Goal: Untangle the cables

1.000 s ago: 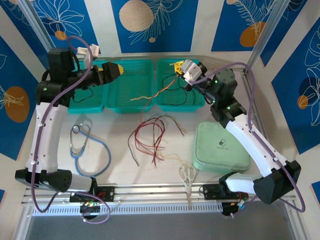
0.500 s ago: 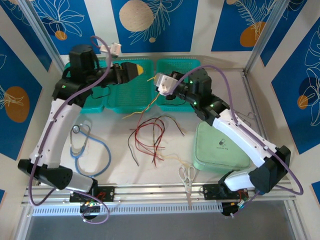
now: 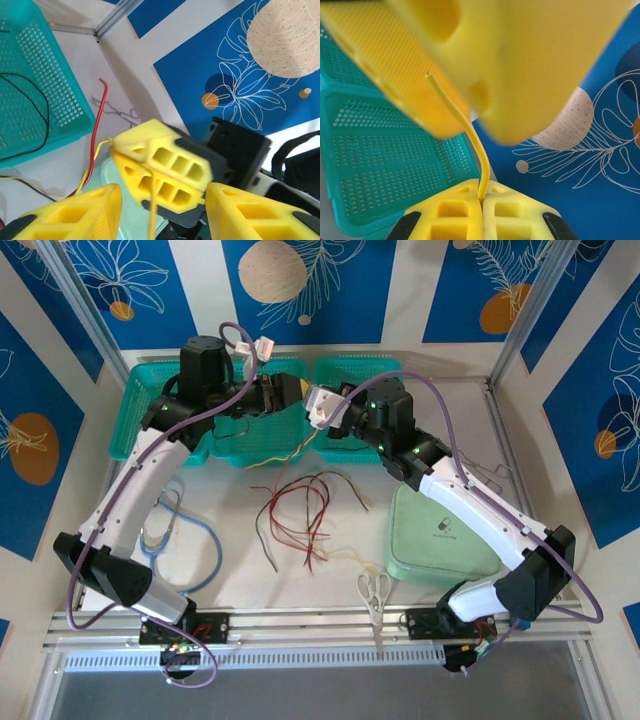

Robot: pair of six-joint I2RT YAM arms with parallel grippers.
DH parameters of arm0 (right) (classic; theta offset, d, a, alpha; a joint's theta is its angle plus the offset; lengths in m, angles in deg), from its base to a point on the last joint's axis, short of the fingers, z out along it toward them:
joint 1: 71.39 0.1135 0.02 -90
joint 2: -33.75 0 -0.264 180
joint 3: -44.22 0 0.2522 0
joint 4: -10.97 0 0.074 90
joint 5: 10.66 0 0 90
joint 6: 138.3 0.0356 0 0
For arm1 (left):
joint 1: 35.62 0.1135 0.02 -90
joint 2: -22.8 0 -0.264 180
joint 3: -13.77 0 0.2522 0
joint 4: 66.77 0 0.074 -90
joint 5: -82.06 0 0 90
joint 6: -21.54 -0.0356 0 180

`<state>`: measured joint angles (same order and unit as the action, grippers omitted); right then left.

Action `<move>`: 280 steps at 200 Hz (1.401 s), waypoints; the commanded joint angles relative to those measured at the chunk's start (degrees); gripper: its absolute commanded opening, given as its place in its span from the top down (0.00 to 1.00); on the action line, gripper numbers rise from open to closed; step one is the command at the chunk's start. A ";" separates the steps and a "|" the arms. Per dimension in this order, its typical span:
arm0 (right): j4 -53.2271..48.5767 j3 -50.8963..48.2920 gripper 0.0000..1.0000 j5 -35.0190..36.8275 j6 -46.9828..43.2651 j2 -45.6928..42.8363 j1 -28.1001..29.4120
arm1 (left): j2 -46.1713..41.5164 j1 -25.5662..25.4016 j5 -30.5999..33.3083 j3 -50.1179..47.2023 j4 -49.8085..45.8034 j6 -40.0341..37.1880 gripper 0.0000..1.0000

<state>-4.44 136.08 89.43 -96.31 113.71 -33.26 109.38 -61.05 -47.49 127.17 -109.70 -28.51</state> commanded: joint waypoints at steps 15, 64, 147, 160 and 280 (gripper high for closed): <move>2.54 0.22 1.00 -1.45 0.27 -2.21 -0.69 | -2.10 -0.49 0.57 -1.59 0.81 0.20 0.55; 0.52 1.22 1.00 -2.44 -0.42 -0.96 -0.47 | -2.50 -0.59 -0.22 -2.70 3.41 1.78 0.65; -0.53 1.00 1.00 -3.27 -0.43 0.30 0.54 | -3.55 -0.76 0.92 -5.42 6.70 3.15 0.91; -0.96 0.95 1.00 -3.82 -0.51 0.32 0.54 | -3.53 -0.73 1.35 -5.42 6.70 2.99 0.98; -4.77 -3.30 0.33 -7.01 11.60 -8.81 -4.82 | -1.91 0.73 1.67 -0.06 3.07 0.76 1.00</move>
<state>-7.96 134.42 83.70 -91.04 110.48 -35.90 107.29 -61.12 -45.79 123.78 -105.63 -25.89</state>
